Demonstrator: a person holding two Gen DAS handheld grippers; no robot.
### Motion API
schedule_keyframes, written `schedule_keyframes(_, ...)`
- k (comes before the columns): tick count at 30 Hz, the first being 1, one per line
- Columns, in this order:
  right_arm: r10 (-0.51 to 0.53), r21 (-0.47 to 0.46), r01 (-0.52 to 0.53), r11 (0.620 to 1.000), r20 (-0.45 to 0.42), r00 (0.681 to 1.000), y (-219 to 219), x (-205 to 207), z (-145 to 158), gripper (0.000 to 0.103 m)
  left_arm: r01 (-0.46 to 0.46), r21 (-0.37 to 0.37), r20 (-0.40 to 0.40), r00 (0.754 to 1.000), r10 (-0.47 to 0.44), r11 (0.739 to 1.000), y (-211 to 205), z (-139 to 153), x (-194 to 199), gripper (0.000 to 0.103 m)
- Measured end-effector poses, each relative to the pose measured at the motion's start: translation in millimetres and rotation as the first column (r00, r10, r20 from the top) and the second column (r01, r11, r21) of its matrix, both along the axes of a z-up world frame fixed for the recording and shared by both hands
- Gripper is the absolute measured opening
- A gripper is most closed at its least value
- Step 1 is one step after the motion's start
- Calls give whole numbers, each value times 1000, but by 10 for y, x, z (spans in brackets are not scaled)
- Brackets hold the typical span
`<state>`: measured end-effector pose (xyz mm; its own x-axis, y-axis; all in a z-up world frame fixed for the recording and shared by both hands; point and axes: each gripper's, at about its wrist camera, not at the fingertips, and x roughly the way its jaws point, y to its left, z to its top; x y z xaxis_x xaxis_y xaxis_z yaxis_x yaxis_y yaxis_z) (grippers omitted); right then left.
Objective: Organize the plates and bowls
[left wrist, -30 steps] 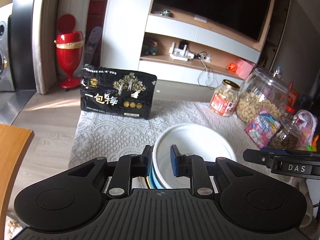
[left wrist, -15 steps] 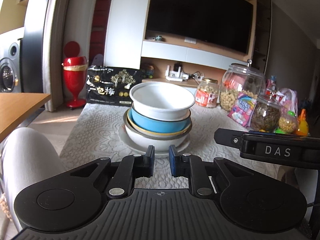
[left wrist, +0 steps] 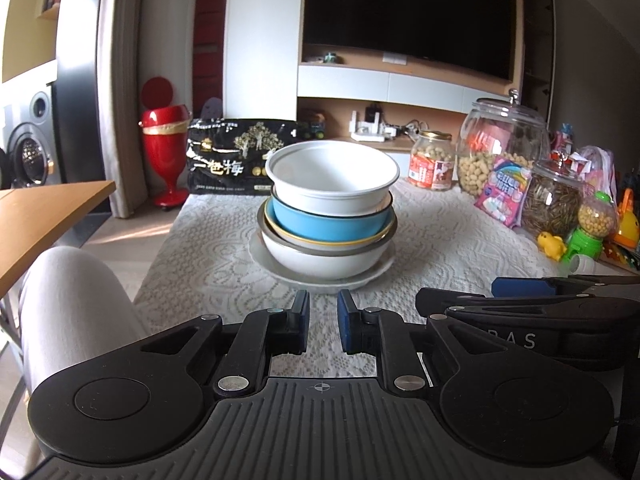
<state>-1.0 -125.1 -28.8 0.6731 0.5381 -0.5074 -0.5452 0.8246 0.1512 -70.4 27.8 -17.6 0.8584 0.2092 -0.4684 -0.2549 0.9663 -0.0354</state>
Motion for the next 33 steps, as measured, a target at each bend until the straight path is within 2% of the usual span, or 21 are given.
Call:
schedule_keyframes(11, 3, -3, -3, 1000, 32, 999, -10, -56, 45, 77, 1, 9, 14, 1000, -1, 1000, -12, 13, -18, 18)
schedule_keyframes(33, 7, -5, -7, 1000, 20, 1000, -3, -50, 36, 77, -10, 5, -6, 1000, 10, 1000, 4, -6, -9, 18)
